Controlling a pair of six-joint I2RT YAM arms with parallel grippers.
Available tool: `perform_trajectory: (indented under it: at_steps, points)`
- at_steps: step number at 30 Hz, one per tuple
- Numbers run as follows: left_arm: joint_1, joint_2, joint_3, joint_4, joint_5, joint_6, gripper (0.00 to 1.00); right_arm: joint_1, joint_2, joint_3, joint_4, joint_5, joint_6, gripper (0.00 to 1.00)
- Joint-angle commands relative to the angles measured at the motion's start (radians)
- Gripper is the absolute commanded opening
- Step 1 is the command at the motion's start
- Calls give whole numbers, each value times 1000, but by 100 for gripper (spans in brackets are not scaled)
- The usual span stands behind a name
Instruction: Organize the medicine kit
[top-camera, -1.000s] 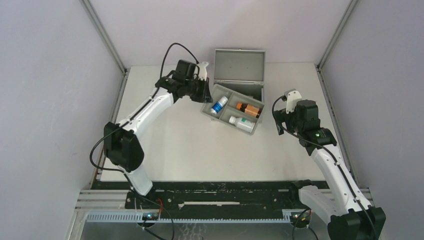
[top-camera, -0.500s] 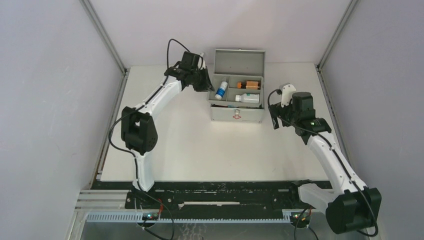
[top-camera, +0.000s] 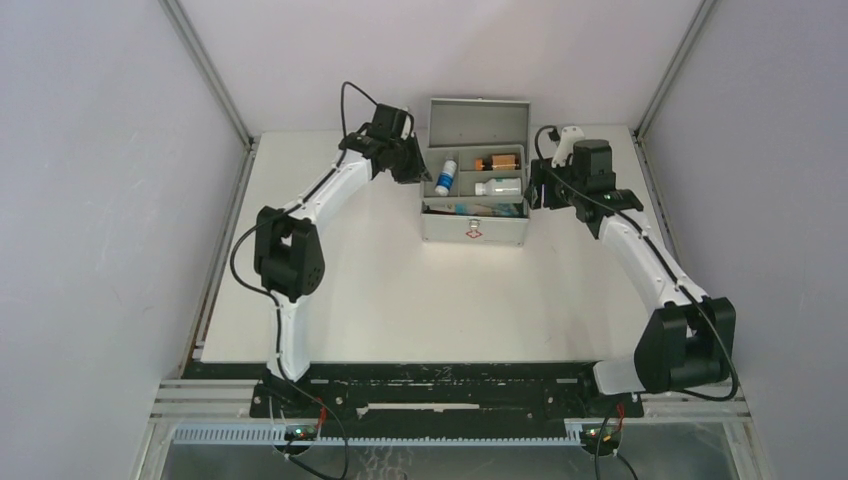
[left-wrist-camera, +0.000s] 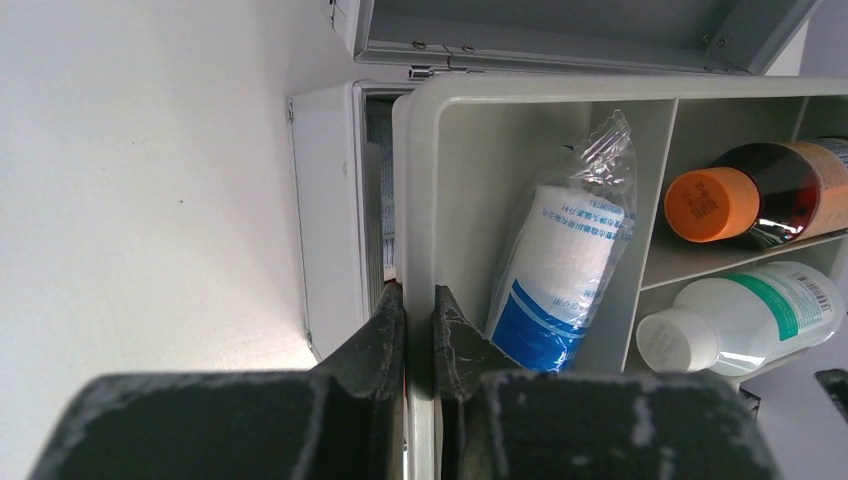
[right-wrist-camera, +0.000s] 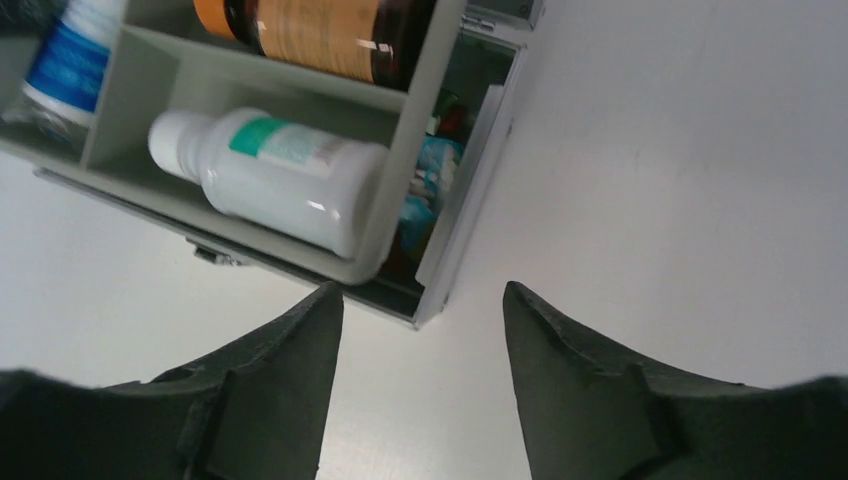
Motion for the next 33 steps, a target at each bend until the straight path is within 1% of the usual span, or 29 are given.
perform_trajectory:
  at_steps: [1, 8, 15, 24, 33]
  points:
    - [-19, -19, 103, 92, 39, -63, 0, -16, 41, 82, 71, -58, 99, 56]
    - [-33, 23, 141, 81, 23, -46, 0, -27, 72, 84, 102, -65, 122, 54]
    - [-37, 39, 143, 66, -18, -36, 0, -34, 87, 84, 100, -68, 118, 52]
    - [-41, 37, 126, 65, -63, -16, 0, -50, 76, 73, 102, -68, 109, 51]
    - [-44, 51, 124, 61, -78, -4, 0, -69, 57, 61, 103, -82, 102, 52]
